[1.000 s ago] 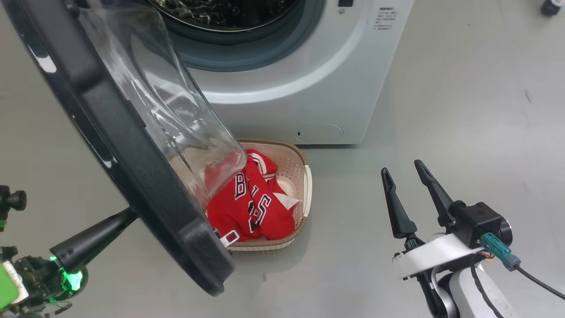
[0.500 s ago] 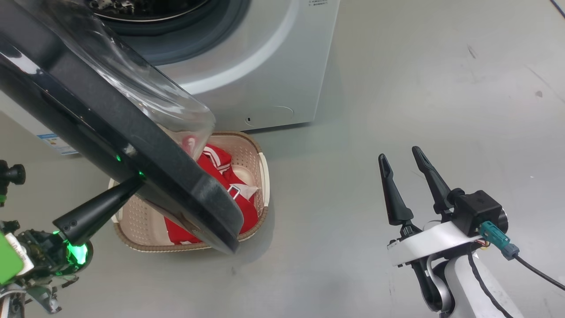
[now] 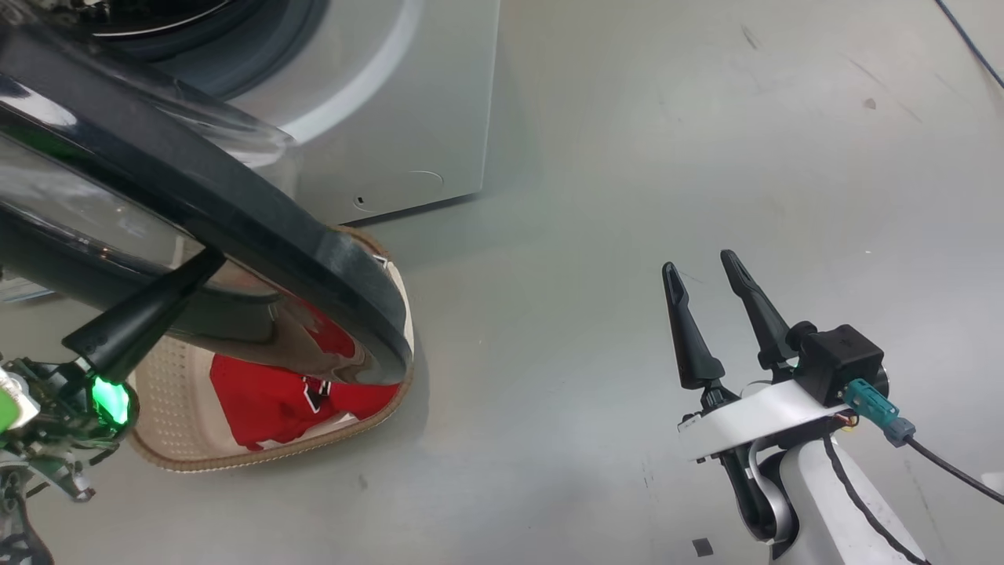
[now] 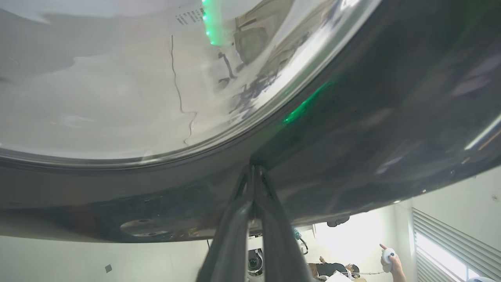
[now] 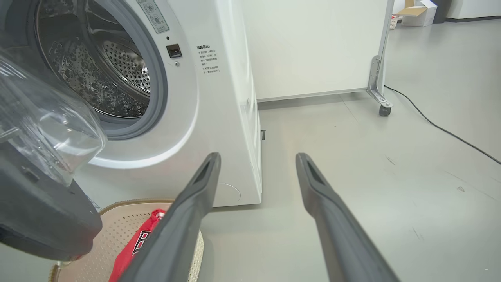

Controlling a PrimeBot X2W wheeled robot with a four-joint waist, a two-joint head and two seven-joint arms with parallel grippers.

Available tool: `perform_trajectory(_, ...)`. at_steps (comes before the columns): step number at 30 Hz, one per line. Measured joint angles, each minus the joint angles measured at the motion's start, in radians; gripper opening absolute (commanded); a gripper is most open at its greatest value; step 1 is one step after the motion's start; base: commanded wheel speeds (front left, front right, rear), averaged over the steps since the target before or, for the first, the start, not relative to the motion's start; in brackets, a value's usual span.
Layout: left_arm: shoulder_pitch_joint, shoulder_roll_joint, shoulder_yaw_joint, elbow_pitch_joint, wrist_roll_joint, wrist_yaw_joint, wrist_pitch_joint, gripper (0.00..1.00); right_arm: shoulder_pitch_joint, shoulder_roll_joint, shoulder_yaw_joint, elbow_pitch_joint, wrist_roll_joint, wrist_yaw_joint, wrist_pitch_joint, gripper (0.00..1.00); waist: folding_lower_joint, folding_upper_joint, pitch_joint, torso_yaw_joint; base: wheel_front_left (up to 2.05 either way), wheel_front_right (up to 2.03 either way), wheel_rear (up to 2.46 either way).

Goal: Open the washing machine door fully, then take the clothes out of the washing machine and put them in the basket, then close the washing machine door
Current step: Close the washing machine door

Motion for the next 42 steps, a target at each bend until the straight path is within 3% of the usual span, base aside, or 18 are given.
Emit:
perform_trajectory(25,-0.218,0.012,0.036,0.114,0.019,0.089,-0.087,0.0,-0.043,0.01,0.02,0.007,0.046,0.016,-0.003,1.0,0.0,0.0,0.053,-0.17,0.0,0.0,0.0)
perform_trajectory(42,-0.383,0.039,0.024,0.222,0.089,0.11,-0.131,0.0,-0.062,0.011,0.039,-0.019,0.092,0.005,-0.003,1.0,0.0,0.0,0.088,-0.239,0.0,0.0,0.0)
